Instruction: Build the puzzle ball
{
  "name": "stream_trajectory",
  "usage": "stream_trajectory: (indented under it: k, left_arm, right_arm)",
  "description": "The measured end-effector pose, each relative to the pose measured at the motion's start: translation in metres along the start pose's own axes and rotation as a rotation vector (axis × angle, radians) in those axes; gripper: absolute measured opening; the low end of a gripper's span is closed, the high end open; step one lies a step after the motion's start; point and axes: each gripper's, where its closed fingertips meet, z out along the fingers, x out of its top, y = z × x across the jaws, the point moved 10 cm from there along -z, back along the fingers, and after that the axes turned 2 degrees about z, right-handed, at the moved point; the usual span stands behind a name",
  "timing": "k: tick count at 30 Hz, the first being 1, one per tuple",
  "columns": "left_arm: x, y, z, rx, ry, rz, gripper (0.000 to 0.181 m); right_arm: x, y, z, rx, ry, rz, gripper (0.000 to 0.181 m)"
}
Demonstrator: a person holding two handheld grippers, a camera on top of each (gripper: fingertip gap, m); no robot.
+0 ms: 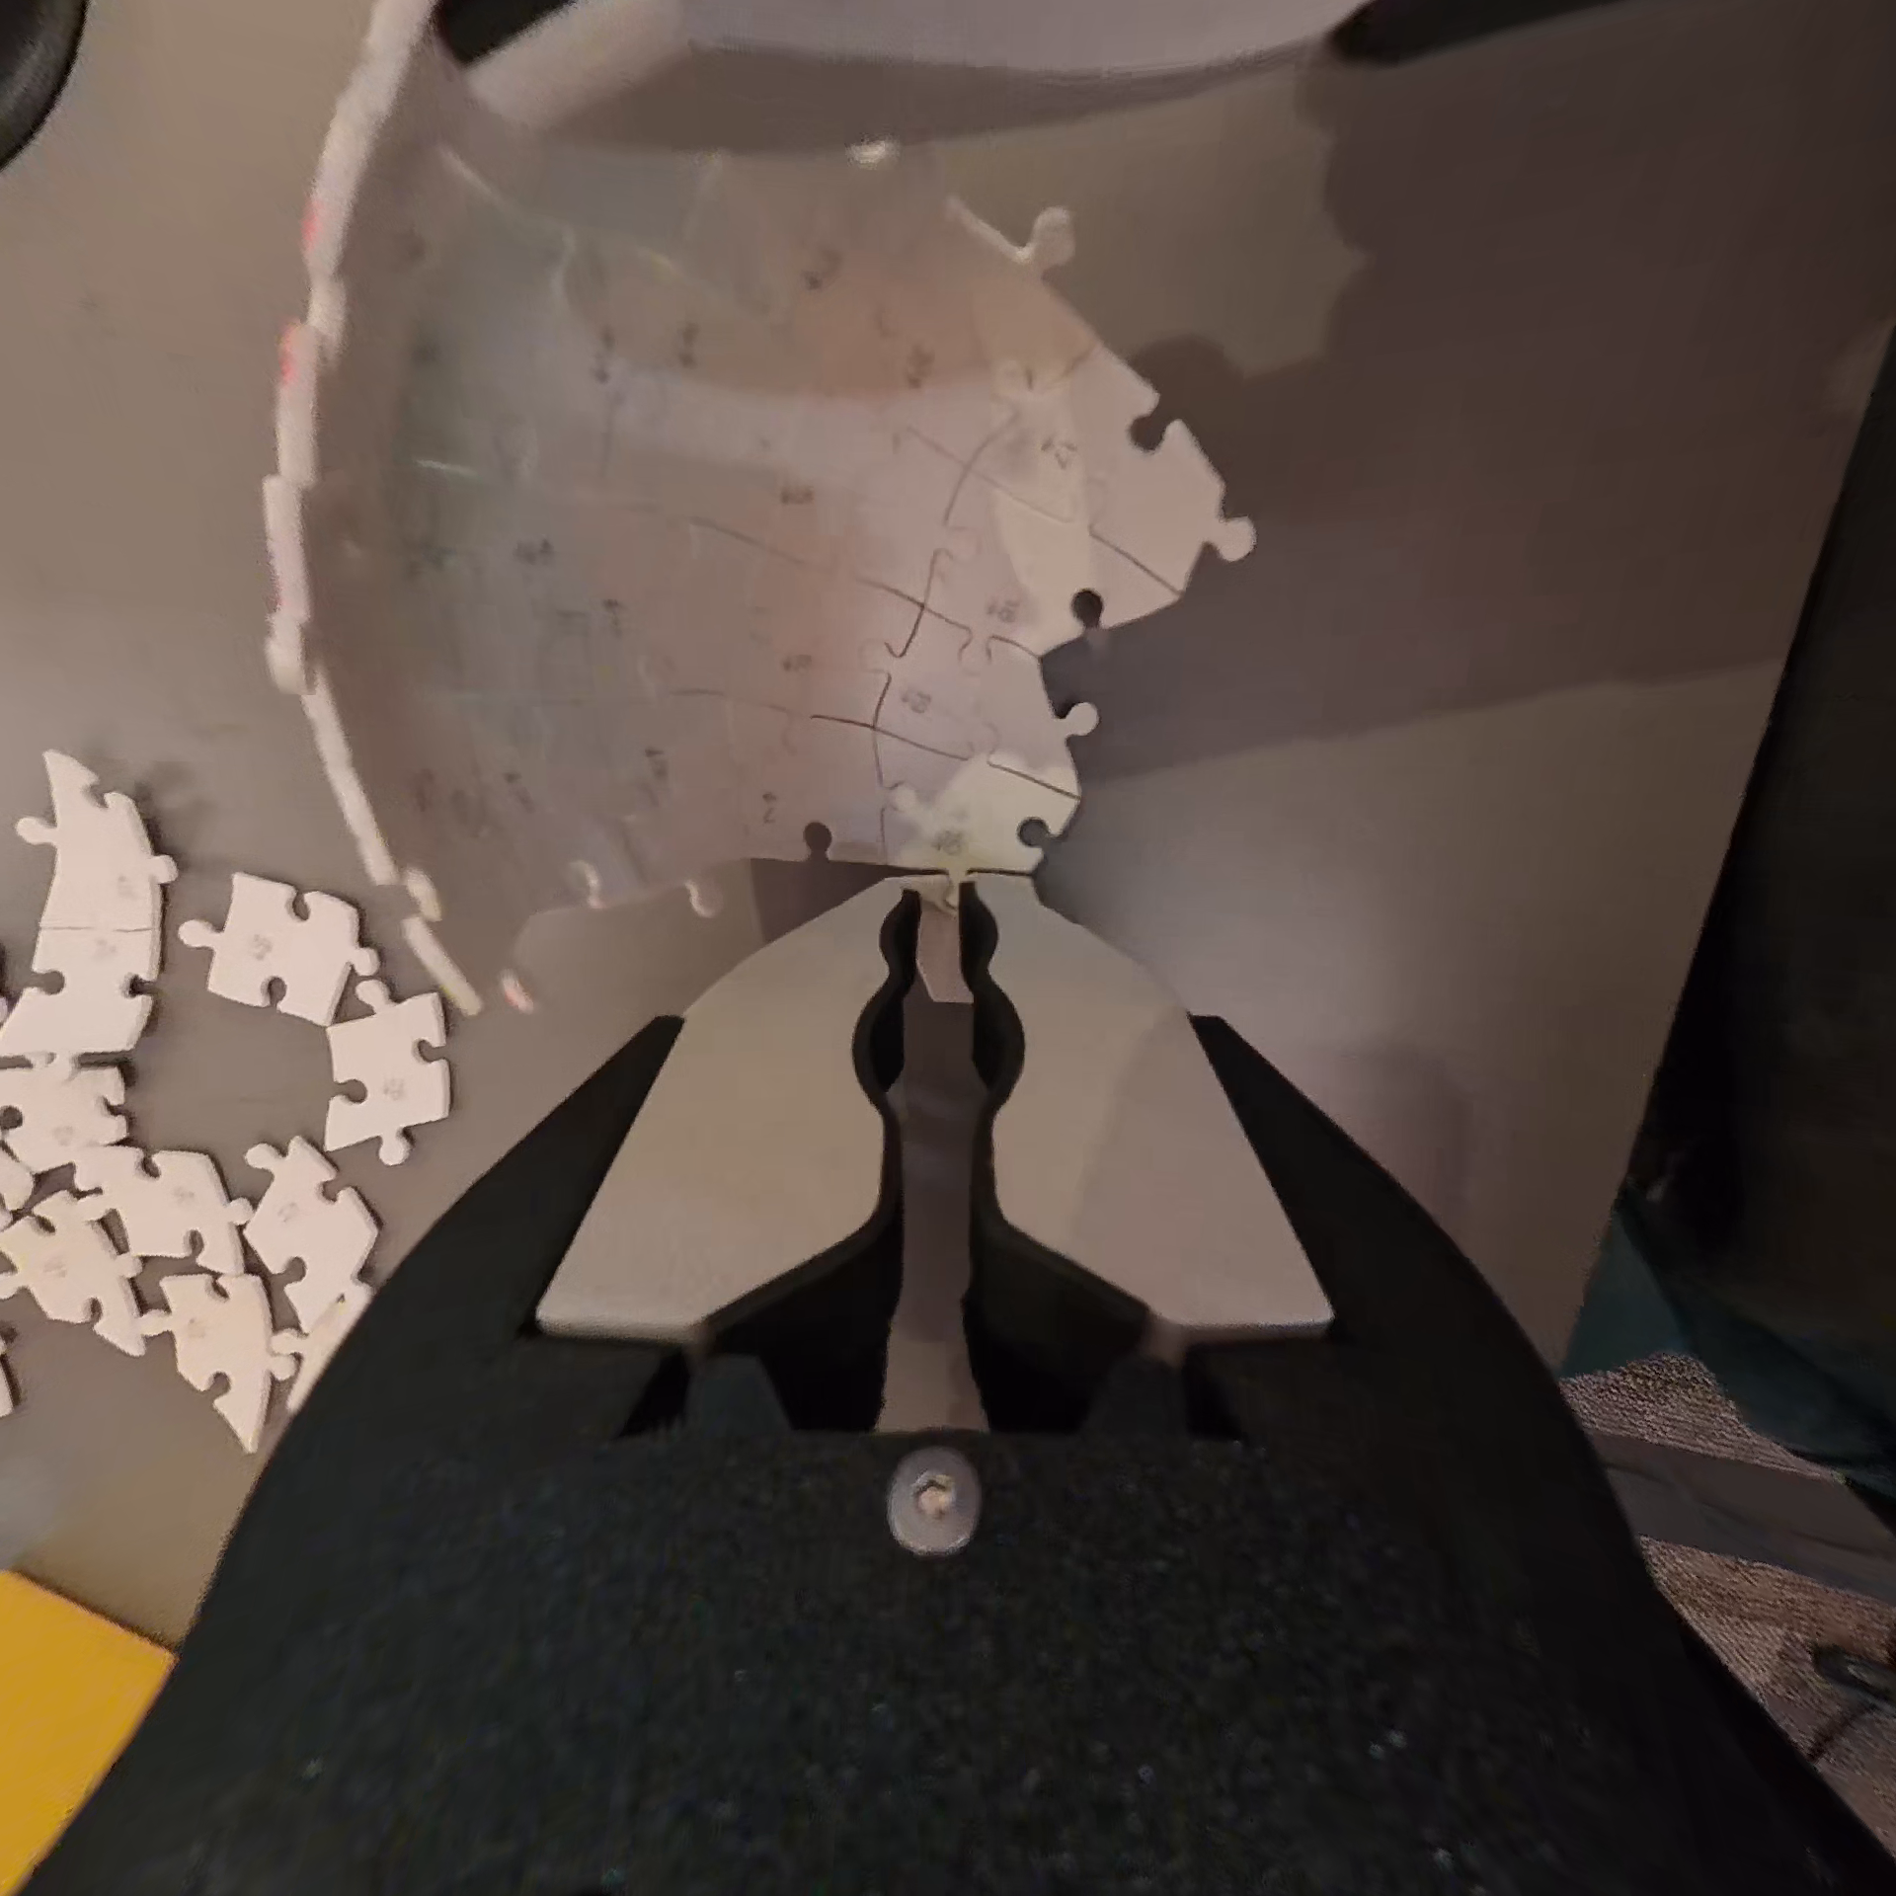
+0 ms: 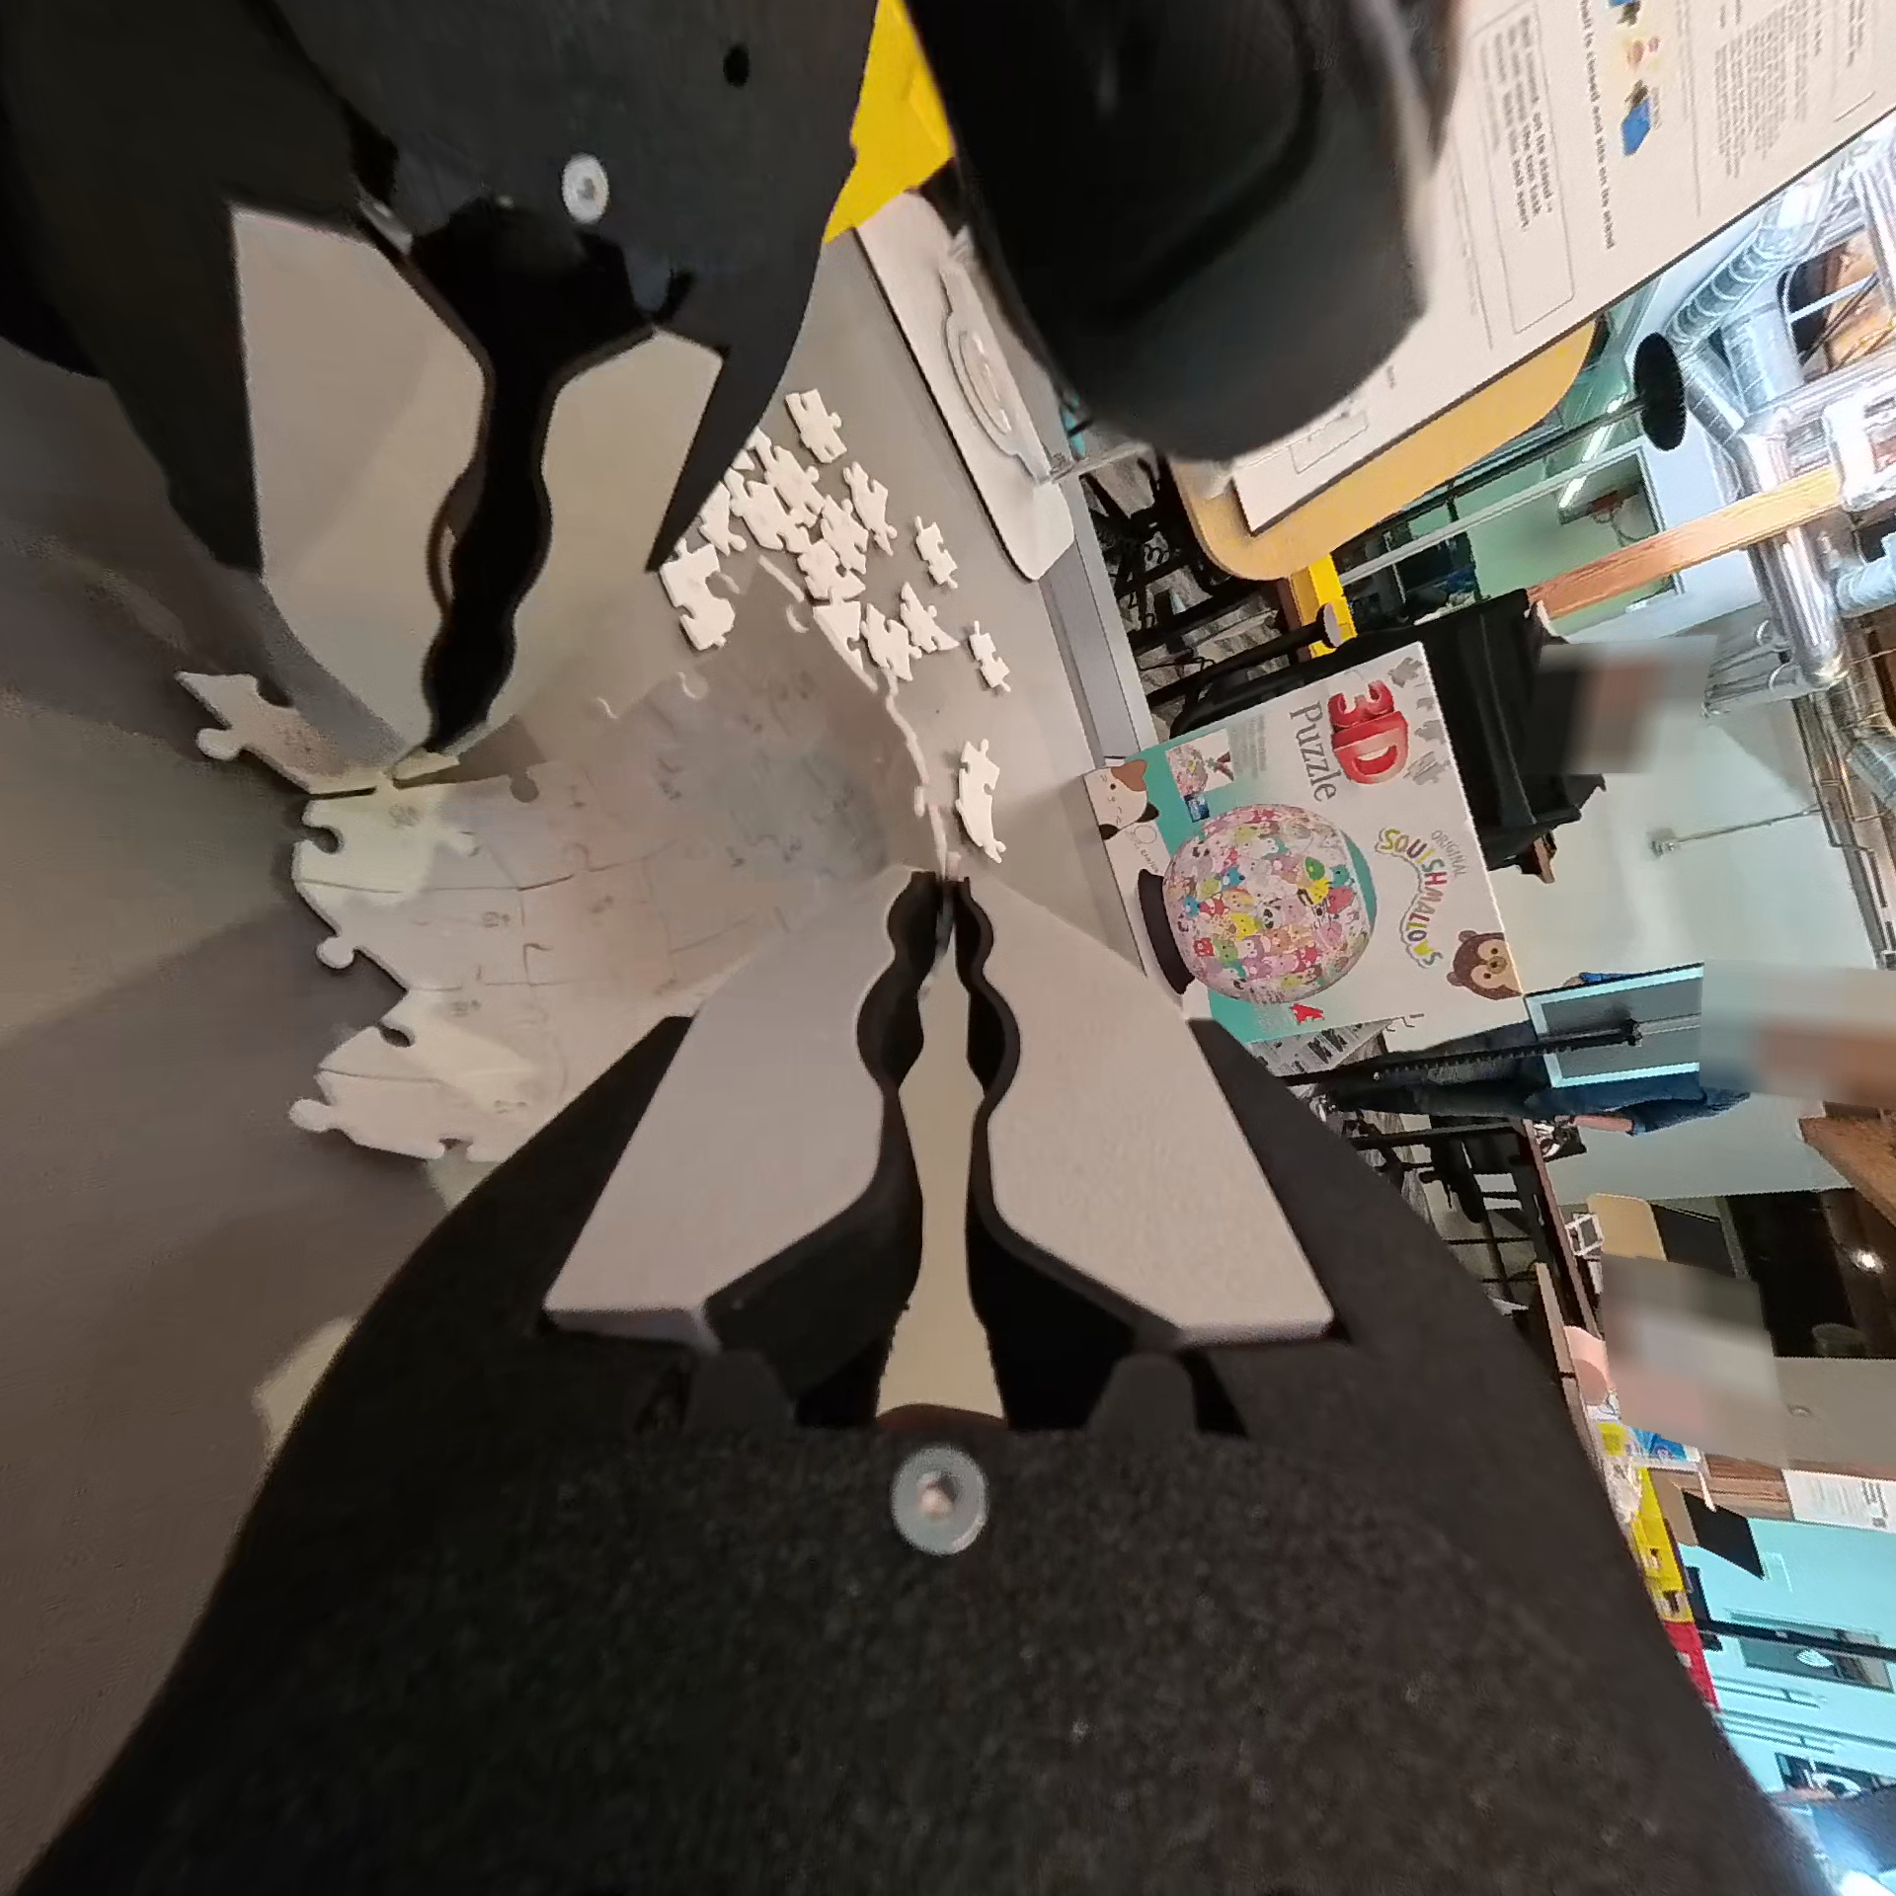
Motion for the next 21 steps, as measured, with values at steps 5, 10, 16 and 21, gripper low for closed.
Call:
stream_trajectory:
  k: [5,10,16,21]
  left_arm:
    - [0.000,-0.002,0.006,-0.023,-0.024,-0.013,0.002]
    - [0.005,-0.001,0.008,-0.029,-0.055,0.017,0.000]
    - [0.010,0.005,0.010,0.019,-0.085,0.074,0.000]
    - [0.008,0.010,0.010,0.082,-0.052,0.097,0.000]
  right_arm:
    - [0.002,-0.001,-0.001,-0.004,0.003,-0.010,0.003]
    - [0.006,-0.003,-0.004,-0.019,0.022,-0.037,0.003]
    - [0.009,-0.004,-0.006,-0.029,0.027,-0.044,0.003]
    - [0.010,-0.006,-0.007,-0.039,0.023,-0.052,0.003]
